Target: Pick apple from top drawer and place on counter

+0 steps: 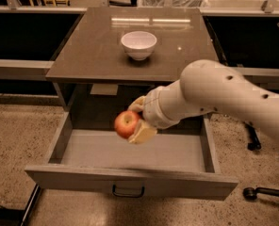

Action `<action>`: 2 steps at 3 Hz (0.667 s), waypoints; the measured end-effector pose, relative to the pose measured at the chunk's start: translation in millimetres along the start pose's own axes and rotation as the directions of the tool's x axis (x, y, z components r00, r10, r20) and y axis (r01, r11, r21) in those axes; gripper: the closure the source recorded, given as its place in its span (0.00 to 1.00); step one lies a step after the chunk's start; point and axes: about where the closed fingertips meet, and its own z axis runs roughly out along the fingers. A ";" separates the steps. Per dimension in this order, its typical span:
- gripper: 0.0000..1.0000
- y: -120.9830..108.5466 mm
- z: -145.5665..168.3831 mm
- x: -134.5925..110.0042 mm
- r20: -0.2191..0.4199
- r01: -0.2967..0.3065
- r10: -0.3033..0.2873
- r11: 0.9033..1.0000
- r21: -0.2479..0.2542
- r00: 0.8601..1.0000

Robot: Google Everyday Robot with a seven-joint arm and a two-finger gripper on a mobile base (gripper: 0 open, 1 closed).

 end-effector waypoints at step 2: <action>1.00 -53.1 -85.3 19.3 -0.030 -0.217 0.227 0.956 0.196 0.973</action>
Offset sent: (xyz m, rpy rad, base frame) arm 0.0185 -0.0505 0.0523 0.0229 -0.0320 -0.1937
